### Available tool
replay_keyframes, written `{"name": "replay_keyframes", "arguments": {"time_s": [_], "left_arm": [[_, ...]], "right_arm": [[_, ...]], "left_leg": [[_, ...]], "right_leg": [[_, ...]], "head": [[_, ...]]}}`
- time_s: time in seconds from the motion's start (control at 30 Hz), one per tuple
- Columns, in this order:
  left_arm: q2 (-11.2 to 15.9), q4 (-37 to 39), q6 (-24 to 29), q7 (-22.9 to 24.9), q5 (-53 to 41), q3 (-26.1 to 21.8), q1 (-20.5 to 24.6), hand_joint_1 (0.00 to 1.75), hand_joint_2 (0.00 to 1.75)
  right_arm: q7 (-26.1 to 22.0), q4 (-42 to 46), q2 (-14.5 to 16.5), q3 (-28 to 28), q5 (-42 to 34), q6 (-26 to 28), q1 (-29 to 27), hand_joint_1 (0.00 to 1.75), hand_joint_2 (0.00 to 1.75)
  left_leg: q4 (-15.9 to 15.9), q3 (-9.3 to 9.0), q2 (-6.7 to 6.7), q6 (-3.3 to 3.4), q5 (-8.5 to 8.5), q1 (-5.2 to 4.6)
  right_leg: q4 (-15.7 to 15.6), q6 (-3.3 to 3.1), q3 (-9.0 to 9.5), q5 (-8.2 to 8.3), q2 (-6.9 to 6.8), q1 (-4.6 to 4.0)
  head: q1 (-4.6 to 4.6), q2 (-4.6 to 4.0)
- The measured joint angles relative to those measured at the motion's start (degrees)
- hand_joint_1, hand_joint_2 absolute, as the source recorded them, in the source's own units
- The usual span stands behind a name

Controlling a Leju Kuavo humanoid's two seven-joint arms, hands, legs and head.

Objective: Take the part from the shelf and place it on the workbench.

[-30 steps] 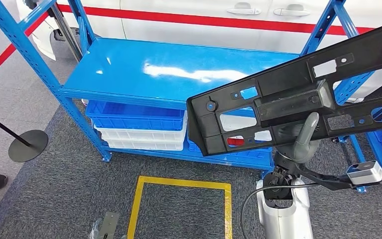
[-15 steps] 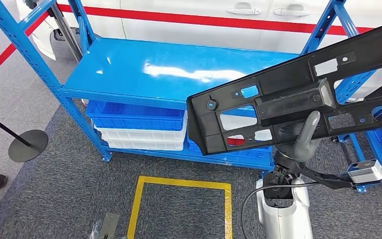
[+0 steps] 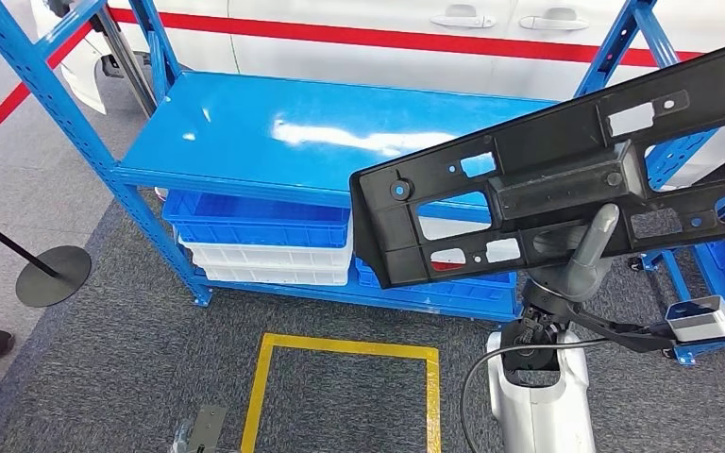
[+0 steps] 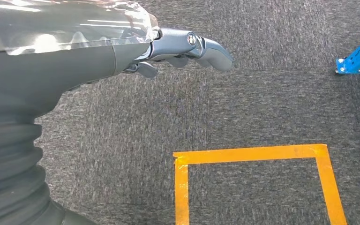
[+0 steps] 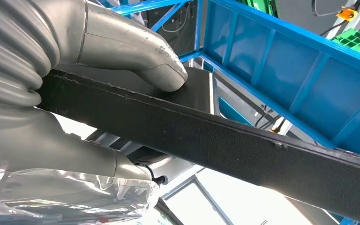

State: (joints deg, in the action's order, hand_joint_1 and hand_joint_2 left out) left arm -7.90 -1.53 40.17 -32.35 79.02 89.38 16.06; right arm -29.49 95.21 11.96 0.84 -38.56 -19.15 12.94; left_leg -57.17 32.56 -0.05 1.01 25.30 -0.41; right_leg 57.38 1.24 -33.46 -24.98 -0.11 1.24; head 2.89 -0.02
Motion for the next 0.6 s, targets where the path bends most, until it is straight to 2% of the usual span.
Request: {"name": "replay_keyframes", "arguments": {"time_s": [0.37,0.5,0.53,0.6], "left_arm": [[0.1,0.0,0.0,0.4,-1.6,0.0,-0.2,0.0,1.75],[0.1,0.0,0.0,0.6,-2.1,0.0,-0.3,0.0,1.75],[0.1,-0.1,0.0,0.7,-2.2,0.0,-0.3,0.0,1.75],[0.1,-0.3,0.0,0.8,-2.4,0.0,-0.3,0.0,1.75]], "right_arm": [[-2.0,0.8,0.0,0.4,0.0,-1.2,-0.7,1.75,1.75],[-2.5,1.4,0.2,0.8,-1.6,-2.6,-1.9,1.75,1.75],[-2.6,1.7,0.2,1.0,-2.1,-3.1,-2.3,1.75,1.75],[-2.8,2.2,0.3,1.2,-3.0,-3.9,-2.7,1.75,1.75]], "left_leg": [[0.0,0.0,0.0,0.01,0.01,-0.01],[-0.4,0.21,0.02,0.52,0.06,-0.33],[0.0,0.06,0.16,0.75,-0.19,-0.09],[1.1,-0.33,0.69,1.26,-0.78,0.26]], "right_leg": [[0.0,0.01,0.0,0.01,0.0,0.01],[-0.4,0.59,0.02,0.34,0.06,0.35],[-0.3,0.71,0.03,0.26,0.11,0.29],[1.6,0.84,-0.79,-1.29,0.18,0.16]], "head": [[0.0,0.0],[0.01,0.0],[0.02,0.0],[0.01,0.0]]}}
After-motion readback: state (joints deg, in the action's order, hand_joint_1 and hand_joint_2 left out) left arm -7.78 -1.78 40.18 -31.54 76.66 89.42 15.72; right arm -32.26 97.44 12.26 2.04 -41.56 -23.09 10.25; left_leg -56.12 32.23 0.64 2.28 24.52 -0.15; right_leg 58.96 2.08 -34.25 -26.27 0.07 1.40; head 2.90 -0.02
